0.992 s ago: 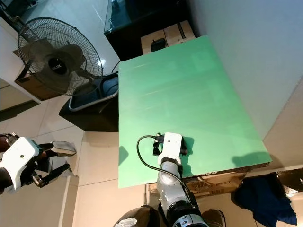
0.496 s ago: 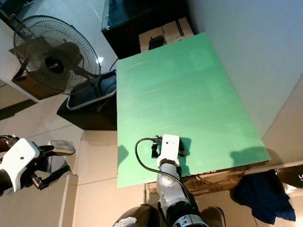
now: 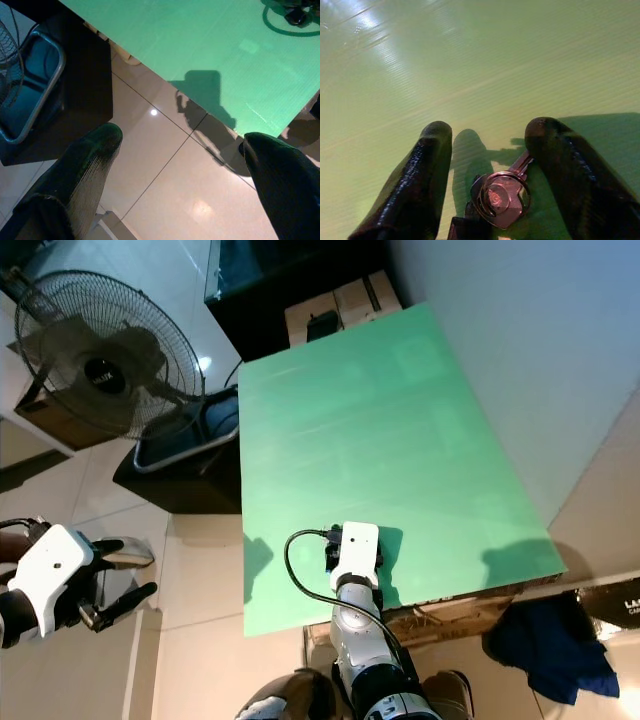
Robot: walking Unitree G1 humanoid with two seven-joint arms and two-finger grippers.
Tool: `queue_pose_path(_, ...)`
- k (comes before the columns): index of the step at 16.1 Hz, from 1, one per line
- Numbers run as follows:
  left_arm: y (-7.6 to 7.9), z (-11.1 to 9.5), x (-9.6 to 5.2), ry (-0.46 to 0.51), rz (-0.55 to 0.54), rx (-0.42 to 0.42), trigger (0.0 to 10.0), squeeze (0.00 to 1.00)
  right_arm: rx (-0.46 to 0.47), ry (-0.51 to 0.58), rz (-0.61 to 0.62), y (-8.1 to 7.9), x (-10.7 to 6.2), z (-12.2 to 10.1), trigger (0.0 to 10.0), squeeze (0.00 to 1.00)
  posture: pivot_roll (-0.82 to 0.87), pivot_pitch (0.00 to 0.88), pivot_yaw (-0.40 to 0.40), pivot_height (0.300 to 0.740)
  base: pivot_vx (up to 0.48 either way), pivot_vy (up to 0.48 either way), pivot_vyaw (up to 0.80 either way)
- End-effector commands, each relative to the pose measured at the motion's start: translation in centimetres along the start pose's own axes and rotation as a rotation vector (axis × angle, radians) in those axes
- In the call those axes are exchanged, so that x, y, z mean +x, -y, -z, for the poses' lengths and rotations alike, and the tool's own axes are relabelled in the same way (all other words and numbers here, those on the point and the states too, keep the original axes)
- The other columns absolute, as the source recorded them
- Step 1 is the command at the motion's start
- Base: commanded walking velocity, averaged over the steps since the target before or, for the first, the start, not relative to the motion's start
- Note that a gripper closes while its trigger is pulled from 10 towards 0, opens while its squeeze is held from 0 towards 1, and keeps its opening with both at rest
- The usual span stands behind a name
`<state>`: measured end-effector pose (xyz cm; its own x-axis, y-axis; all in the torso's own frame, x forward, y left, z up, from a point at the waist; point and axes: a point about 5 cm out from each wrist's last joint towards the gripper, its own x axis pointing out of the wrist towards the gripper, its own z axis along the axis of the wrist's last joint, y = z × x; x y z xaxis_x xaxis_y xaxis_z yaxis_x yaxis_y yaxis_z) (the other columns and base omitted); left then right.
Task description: Hang keys on a hook
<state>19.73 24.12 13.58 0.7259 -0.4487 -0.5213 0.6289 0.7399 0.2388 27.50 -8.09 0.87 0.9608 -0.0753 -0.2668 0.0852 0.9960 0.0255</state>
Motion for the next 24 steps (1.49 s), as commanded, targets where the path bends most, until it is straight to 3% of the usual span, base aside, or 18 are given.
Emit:
queue_pose_path(1, -0.2, 0.8, -0.2, -0.039, -0.001, -0.018, 10.0, 0.0, 0.067, -0.128, -0.077, -4.0, -3.4, 3.2, 0.0, 0.0, 0.1, 0.254, 0.4, 0.74, 0.0, 0.0, 0.0)
queue_pose_path(11, -0.3, 0.6, 0.3, -0.033, -0.004, -0.022, 10.0, 0.0, 0.053, -0.074, -0.05, -3.5, -3.5, 2.7, 0.0, 0.0, 0.08, 0.269, 0.4, 0.74, 0.0, 0.0, 0.0)
queue_pose_path(17, 0.1, 0.2, 1.8, 0.011, -0.012, -0.042, 10.0, 0.0, -0.081, 0.255, -0.106, -4.5, -4.1, -4.2, 0.0, 0.0, 0.04, 0.258, 0.4, 0.74, 0.0, 0.0, 0.0)
queue_pose_path(19, 0.1, 0.1, 2.1, 0.019, -0.015, -0.045, 10.0, 0.0, -0.071, 0.288, -0.126, -4.8, -4.6, -5.8, 0.0, 0.0, 0.03, 0.249, 0.4, 0.74, 0.0, 0.0, 0.0)
queue_pose_path(21, -0.1, 0.1, 2.4, 0.023, -0.016, -0.045, 10.0, 0.0, -0.062, 0.237, -0.122, -4.9, -4.6, -5.9, 0.0, 0.0, 0.02, 0.245, 0.4, 0.74, 0.0, 0.0, 0.0)
queue_pose_path(22, -0.2, -0.1, 2.6, 0.028, -0.017, -0.044, 10.0, 0.0, -0.049, 0.175, -0.126, -5.0, -4.3, -5.4, 10.0, 0.0, 0.02, 0.245, 0.4, 0.74, 0.0, 0.0, 0.0)
queue_pose_path(23, -0.2, -0.1, 2.8, 0.03, -0.017, -0.044, 10.0, 0.0, -0.046, 0.152, -0.106, -4.9, -4.0, -5.0, 10.0, 0.0, 0.02, 0.245, 0.4, 0.74, 0.0, 0.0, 0.0)
queue_pose_path(24, 0.0, -0.1, 2.8, 0.032, -0.013, -0.042, 10.0, 0.0, 0.025, 0.112, -0.084, -4.3, -3.9, -4.3, 10.0, 1.0, 0.02, 0.242, 0.4, 0.74, 0.0, 0.0, 0.0)
